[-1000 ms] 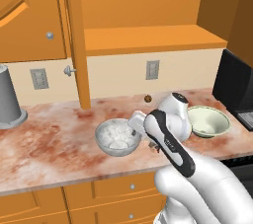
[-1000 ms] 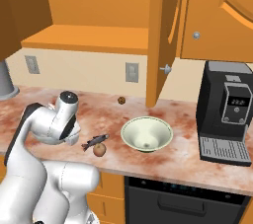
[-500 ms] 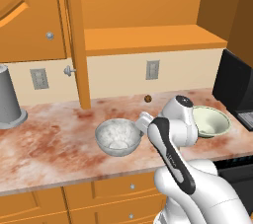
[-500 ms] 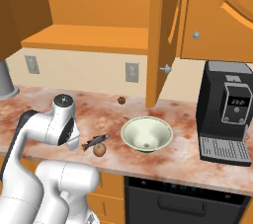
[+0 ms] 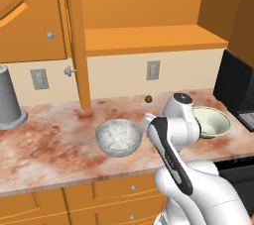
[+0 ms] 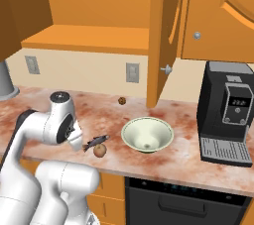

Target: Pick both bowls and place them on the counter. Then place the peach in one bowl and place the fish in the other bowl.

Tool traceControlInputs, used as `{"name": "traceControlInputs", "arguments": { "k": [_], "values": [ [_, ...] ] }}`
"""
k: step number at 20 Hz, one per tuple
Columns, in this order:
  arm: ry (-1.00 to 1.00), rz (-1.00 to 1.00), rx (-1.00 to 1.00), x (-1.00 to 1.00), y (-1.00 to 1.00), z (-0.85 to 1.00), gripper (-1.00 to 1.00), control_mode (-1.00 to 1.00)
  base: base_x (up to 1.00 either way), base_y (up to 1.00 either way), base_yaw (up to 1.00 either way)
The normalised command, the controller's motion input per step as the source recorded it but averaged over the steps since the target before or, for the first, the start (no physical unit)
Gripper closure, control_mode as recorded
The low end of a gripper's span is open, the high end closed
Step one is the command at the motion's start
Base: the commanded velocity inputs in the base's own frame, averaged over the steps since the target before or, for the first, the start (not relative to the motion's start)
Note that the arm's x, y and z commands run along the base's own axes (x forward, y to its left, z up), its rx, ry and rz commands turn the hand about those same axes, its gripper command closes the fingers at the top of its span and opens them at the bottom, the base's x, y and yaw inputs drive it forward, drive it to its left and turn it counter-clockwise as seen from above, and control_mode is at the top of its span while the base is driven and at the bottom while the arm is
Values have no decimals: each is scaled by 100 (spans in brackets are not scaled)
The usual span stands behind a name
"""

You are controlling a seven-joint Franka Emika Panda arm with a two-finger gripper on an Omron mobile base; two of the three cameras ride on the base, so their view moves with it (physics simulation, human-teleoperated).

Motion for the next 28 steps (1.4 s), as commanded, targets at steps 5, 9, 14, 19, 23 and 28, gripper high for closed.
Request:
{"name": "traceControlInputs", "arguments": {
  "k": [5, 9, 14, 19, 23, 28],
  "values": [
    [8, 0, -12, -3, -33, 13, -100, -100, 0, 0, 0],
    [10, 0, -10, 0, -32, 0, -100, -100, 0, 0, 0],
    [6, 0, -3, -4, -40, 0, -100, -100, 0, 0, 0],
    [4, 1, -1, 0, -40, -1, -100, -100, 0, 0, 0],
    [1, 0, -1, 0, -7, -17, -100, -100, 0, 0, 0],
    [1, 0, -1, 6, 0, -25, -100, -100, 0, 0, 0]
  ]
}}
